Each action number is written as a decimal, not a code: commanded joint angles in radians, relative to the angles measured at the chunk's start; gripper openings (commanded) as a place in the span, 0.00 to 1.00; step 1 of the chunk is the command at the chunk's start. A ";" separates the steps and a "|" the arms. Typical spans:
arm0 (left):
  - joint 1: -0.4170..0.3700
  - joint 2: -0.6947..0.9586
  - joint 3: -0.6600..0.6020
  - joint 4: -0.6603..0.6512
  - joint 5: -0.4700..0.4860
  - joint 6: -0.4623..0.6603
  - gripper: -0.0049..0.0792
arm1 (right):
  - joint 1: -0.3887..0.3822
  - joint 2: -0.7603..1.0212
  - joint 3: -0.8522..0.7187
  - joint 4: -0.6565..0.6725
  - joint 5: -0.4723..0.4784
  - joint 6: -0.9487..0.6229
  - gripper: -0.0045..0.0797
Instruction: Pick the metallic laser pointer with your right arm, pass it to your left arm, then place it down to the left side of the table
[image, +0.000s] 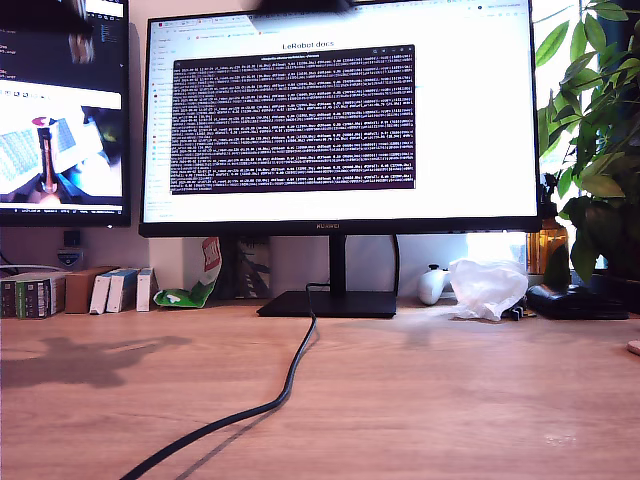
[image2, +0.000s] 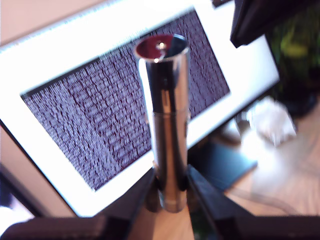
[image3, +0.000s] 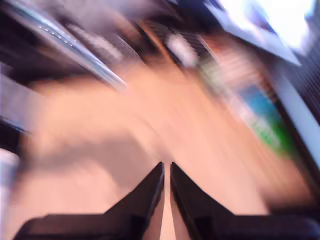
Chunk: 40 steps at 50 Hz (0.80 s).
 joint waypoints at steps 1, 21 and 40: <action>0.001 0.008 0.011 -0.018 -0.012 0.013 0.03 | -0.009 -0.015 0.010 -0.012 0.101 0.021 0.04; -0.005 0.008 0.011 -0.122 -0.109 0.108 0.03 | -0.113 -0.015 0.009 -0.020 0.391 0.190 0.04; -0.005 0.009 0.012 -0.257 -0.180 0.185 0.03 | -0.211 -0.015 0.008 -0.033 0.475 0.217 0.04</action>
